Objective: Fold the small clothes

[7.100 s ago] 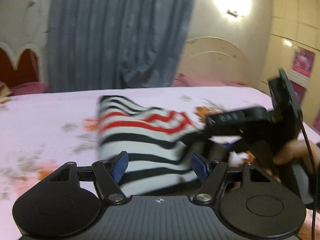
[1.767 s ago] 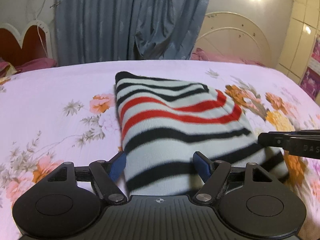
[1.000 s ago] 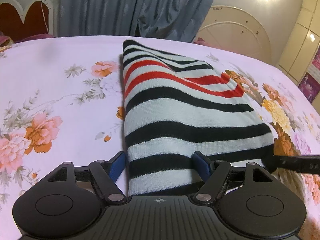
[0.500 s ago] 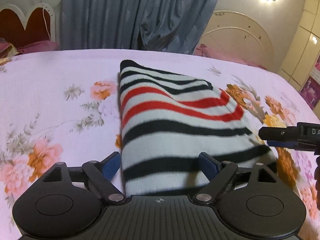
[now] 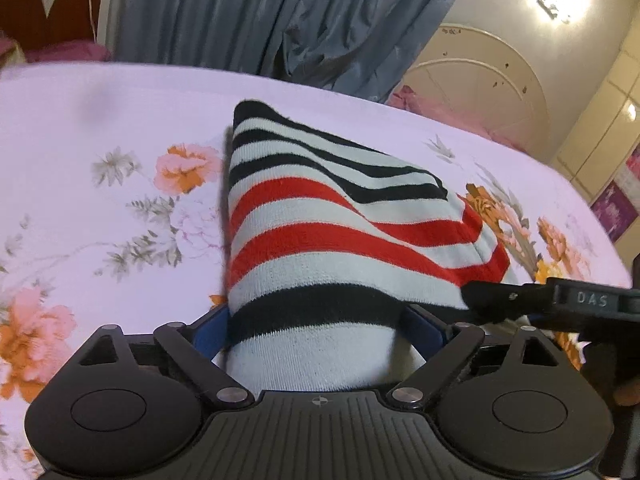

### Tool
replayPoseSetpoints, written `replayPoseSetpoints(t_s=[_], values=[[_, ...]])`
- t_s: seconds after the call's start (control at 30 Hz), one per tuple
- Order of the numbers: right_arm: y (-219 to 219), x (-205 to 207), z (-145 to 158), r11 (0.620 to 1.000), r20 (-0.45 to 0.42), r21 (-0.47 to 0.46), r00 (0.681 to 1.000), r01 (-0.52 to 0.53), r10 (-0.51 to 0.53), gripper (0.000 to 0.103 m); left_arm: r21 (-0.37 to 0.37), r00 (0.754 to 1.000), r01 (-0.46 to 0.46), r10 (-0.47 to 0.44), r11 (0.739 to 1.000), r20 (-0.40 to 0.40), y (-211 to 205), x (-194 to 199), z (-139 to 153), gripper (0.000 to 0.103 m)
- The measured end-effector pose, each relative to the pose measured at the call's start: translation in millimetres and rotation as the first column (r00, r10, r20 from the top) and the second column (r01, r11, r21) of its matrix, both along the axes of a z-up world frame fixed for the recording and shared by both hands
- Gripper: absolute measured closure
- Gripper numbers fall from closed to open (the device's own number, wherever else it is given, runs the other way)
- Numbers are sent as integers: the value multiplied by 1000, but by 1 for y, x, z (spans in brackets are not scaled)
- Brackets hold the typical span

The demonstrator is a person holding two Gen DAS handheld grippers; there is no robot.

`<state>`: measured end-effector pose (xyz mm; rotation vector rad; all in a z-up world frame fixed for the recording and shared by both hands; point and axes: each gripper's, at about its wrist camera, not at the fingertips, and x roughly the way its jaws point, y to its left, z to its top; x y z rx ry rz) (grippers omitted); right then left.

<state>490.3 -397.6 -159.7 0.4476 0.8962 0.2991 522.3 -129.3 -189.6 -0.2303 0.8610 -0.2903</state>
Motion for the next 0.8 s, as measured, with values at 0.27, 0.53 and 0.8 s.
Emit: replayPoseSetpoints(t_s=[0.27,0.53,0.8], values=[[7,7,-2,1000,18,25,1000,-16,15,61,-22,1000,-14,13,1000,-12,-5,5,-3,24],[13,-2,17,1000,87,29,996,-10,7,72,40,997,1,-3,999,73,-10,-7,17,46],[38,-10,48,998,145,55,989,-25,17,73,39,991,-6,0,999,134,18,-25,47,47]])
